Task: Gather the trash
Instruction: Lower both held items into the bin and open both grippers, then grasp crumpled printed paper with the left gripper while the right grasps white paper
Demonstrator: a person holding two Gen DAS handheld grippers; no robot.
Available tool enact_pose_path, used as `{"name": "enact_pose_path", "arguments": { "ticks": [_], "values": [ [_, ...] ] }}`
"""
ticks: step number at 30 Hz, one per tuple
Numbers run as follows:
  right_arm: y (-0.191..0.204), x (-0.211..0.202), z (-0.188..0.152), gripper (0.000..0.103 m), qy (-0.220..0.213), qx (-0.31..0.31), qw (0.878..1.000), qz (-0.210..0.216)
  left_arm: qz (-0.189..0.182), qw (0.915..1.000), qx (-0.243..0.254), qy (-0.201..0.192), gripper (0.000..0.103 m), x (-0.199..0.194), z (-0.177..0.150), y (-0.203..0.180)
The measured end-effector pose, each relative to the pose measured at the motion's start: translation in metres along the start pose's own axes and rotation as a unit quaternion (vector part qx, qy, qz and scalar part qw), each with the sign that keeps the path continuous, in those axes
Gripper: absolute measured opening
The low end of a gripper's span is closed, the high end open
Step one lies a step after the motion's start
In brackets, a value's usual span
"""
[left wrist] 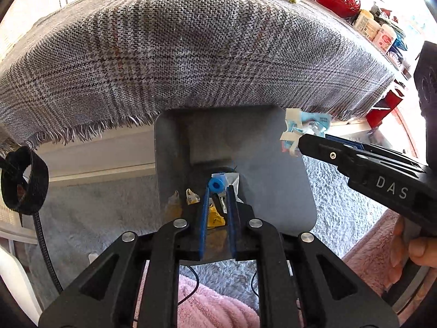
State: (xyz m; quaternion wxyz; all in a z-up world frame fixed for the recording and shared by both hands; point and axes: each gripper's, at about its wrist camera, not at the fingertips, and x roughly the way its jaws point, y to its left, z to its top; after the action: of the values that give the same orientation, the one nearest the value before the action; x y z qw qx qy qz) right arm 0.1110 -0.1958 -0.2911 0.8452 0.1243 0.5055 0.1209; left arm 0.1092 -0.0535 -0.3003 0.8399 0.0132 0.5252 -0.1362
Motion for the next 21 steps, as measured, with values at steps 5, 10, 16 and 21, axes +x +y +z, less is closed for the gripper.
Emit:
{"name": "enact_pose_path", "arguments": {
  "ticks": [5,10,16,21],
  "values": [
    [-0.001,0.000,0.000,0.053,-0.003,0.004,1.000,-0.006,0.008,1.0000,0.001,0.000,0.030,0.000,-0.001,0.000],
    [-0.006,-0.001,0.000,0.076,-0.008,0.009,1.000,-0.025,0.012,0.9999,-0.002,-0.003,0.046,-0.003,-0.002,0.004],
    [-0.013,-0.003,0.001,0.094,-0.009,0.018,0.999,-0.043,0.021,0.9997,0.002,-0.012,0.077,-0.011,0.001,0.007],
    [-0.017,-0.012,0.005,0.095,-0.007,0.028,0.999,-0.041,0.036,0.9987,0.014,-0.034,0.087,-0.028,0.007,0.010]
  ]
}}
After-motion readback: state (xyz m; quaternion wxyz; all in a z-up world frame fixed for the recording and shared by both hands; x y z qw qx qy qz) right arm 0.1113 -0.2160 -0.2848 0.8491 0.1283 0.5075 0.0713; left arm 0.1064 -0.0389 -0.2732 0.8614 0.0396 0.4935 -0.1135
